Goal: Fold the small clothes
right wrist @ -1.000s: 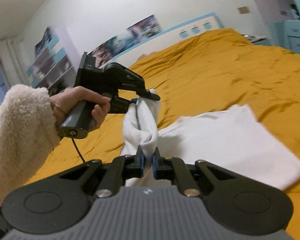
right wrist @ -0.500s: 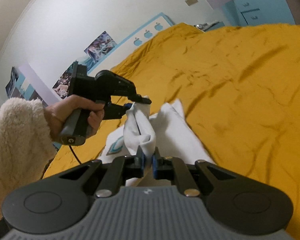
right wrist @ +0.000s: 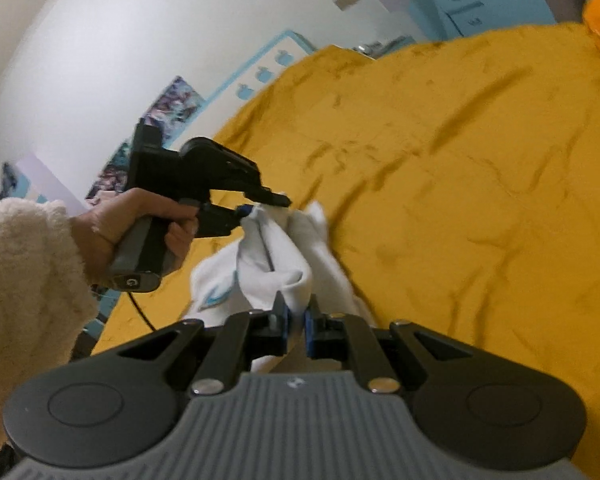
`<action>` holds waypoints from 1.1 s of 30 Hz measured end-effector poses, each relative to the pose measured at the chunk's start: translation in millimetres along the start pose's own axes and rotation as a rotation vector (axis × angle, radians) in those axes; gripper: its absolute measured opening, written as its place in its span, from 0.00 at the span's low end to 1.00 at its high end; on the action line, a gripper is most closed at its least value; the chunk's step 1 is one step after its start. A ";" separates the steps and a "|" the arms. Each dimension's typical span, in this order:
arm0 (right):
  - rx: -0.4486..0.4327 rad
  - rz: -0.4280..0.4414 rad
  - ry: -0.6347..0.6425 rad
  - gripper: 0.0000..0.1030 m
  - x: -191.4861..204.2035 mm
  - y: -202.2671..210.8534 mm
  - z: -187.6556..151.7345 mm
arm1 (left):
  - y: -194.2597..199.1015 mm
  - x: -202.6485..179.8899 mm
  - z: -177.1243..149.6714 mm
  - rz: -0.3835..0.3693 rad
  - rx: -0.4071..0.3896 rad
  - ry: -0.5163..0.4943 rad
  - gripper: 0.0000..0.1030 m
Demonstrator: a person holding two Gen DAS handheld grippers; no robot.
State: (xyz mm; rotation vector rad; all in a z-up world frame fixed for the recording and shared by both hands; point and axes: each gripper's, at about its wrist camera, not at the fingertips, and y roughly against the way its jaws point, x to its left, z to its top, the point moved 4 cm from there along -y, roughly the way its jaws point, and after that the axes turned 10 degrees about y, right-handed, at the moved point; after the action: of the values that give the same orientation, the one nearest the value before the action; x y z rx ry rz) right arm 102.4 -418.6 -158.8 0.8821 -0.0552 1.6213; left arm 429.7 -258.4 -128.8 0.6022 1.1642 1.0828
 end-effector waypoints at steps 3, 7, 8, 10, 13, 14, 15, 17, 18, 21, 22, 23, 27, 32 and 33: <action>0.018 -0.024 -0.009 0.03 -4.6 -4.5 -5.4 | -9.5 -4.3 -1.6 0.037 -0.015 -0.058 0.23; 0.043 -0.022 -0.050 0.08 -11.8 -5.9 -12.3 | 6.2 -18.3 10.0 0.018 -0.104 -0.110 0.27; 0.040 -0.023 -0.058 0.08 -12.2 -1.4 -11.5 | 17.2 -21.9 14.1 -0.017 -0.128 -0.114 0.32; 0.013 -0.050 -0.059 0.12 -11.0 12.1 -8.3 | 45.2 -25.8 19.3 -0.088 -0.176 -0.125 0.43; -0.063 -0.161 0.018 0.42 -4.9 34.8 7.1 | 89.9 -19.2 15.5 -0.118 -0.246 -0.192 0.47; -0.068 -0.161 0.063 0.42 -1.0 37.2 15.4 | 103.5 -12.4 11.2 -0.117 -0.267 -0.221 0.47; -0.071 -0.152 0.093 0.42 2.1 37.1 23.3 | 115.9 -3.1 4.7 -0.115 -0.281 -0.240 0.47; -0.058 -0.122 0.167 0.42 11.2 29.6 40.5 | 137.2 22.7 -15.6 -0.122 -0.260 -0.247 0.47; -0.042 -0.110 0.216 0.42 17.5 21.9 49.0 | 146.9 35.2 -27.1 -0.126 -0.250 -0.242 0.47; 0.011 -0.081 0.338 0.42 35.2 -9.3 71.5 | 178.6 74.7 -74.2 -0.132 -0.270 -0.186 0.47; 0.024 -0.058 0.359 0.42 40.9 -20.5 77.9 | 189.8 84.9 -92.1 -0.133 -0.289 -0.164 0.47; 0.040 -0.029 0.377 0.42 46.3 -32.1 84.9 | 199.1 92.2 -107.8 -0.153 -0.299 -0.152 0.47; 0.115 0.075 0.359 0.42 58.1 -87.9 116.4 | 222.9 111.5 -153.2 -0.209 -0.333 -0.101 0.47; 0.214 0.037 0.324 0.42 61.4 -160.6 130.0 | 215.5 120.0 -171.2 -0.294 -0.299 -0.058 0.47; 0.235 0.027 0.326 0.41 60.6 -172.7 129.0 | 212.4 122.1 -176.4 -0.288 -0.296 -0.068 0.47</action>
State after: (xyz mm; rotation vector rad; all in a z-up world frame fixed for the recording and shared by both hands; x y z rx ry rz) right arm 317.6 -385.2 -106.9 0.7838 0.3583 1.8026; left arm 190.6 -87.7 -59.4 0.2299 0.9731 0.9544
